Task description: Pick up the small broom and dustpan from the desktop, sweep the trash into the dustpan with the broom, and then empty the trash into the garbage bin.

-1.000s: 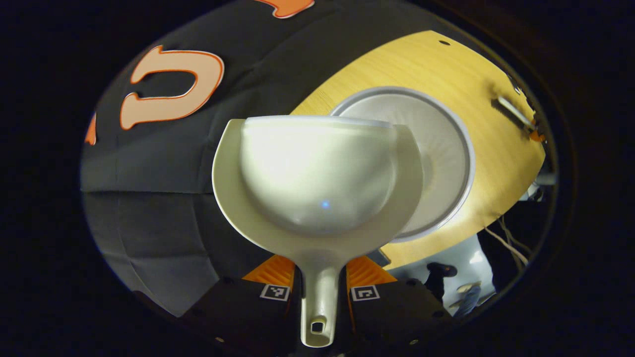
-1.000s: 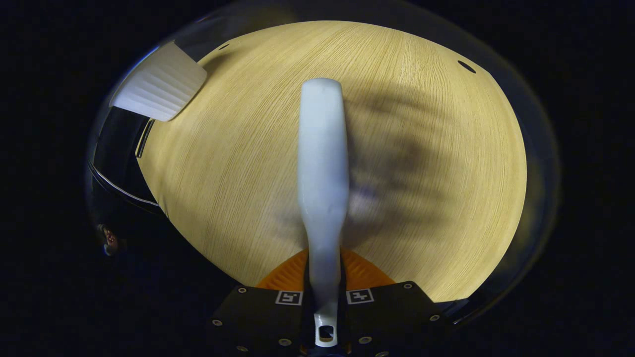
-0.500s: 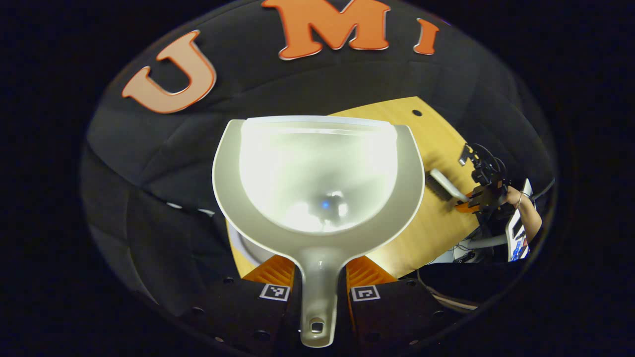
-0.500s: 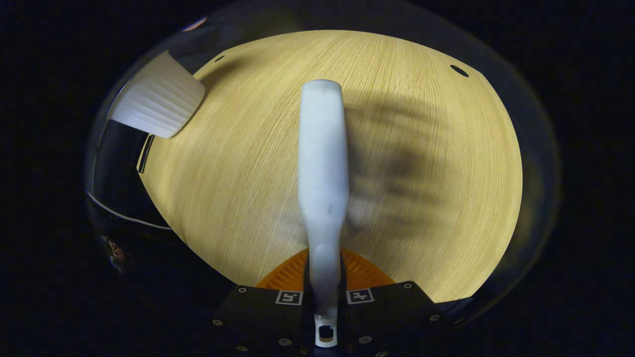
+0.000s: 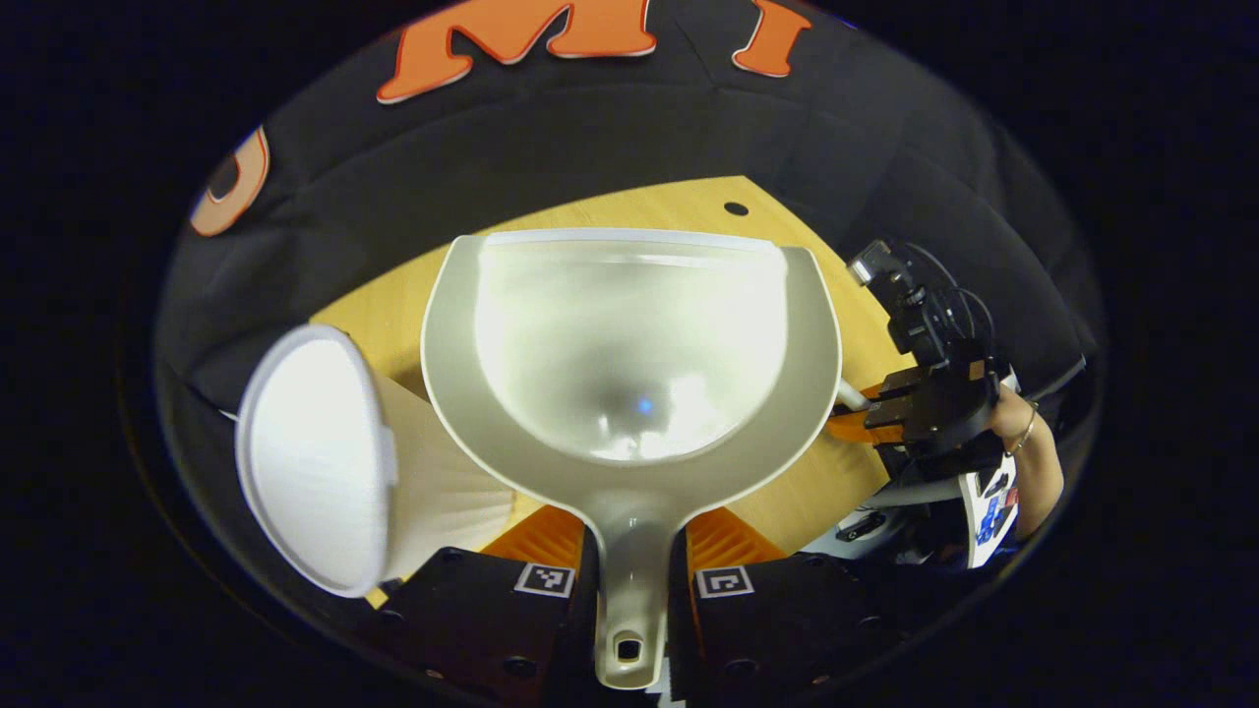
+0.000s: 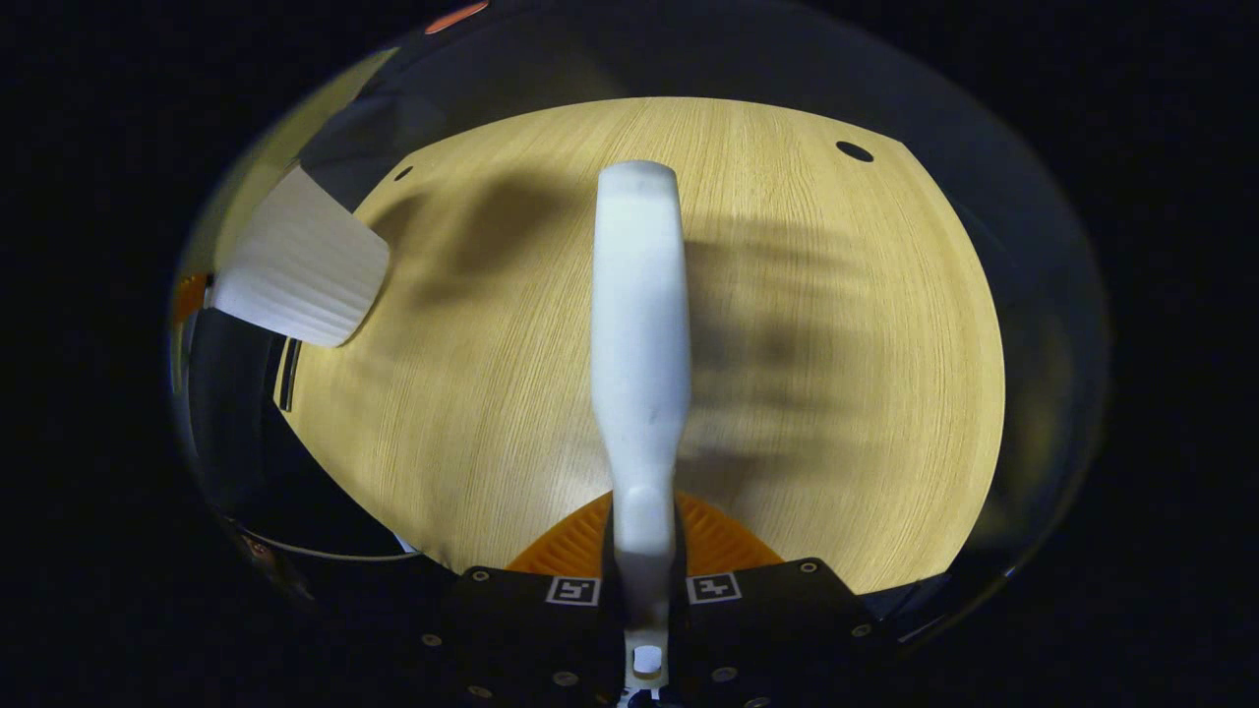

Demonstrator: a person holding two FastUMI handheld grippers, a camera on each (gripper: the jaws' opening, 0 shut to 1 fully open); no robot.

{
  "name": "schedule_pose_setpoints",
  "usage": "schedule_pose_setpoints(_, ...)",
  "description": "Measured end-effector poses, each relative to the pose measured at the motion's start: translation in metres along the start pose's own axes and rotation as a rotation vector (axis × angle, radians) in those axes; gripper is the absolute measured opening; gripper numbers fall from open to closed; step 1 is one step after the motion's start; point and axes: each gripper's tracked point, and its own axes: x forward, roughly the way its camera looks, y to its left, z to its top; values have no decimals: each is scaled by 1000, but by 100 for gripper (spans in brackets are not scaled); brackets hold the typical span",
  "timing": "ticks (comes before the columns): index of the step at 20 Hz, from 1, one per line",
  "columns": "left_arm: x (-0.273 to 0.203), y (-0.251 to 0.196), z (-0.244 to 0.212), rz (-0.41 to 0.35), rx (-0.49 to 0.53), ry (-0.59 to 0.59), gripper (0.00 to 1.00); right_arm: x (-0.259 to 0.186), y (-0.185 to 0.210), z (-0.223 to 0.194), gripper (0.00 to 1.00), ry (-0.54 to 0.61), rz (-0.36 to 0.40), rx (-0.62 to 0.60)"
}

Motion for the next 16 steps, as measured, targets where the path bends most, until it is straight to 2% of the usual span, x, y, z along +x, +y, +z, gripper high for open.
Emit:
schedule_pose_setpoints(2,39,-15,-13,-11,-78,40,31,2,1,-2,17,9,-22,14)
schedule_pose_setpoints(3,58,-15,-22,-6,-104,53,35,2,0,-4,17,15,-24,25)
schedule_pose_setpoints(5,85,-11,-32,34,-138,70,30,2,-1,-5,17,27,-41,38)
schedule_pose_setpoints(8,102,8,-44,95,-242,66,31,1,-1,-5,17,42,-73,56)
schedule_pose_setpoints(11,110,23,-47,115,-332,58,31,4,0,-7,17,57,-106,61)
schedule_pose_setpoints(16,118,39,-47,126,-327,112,31,2,-2,-7,17,92,-123,51)
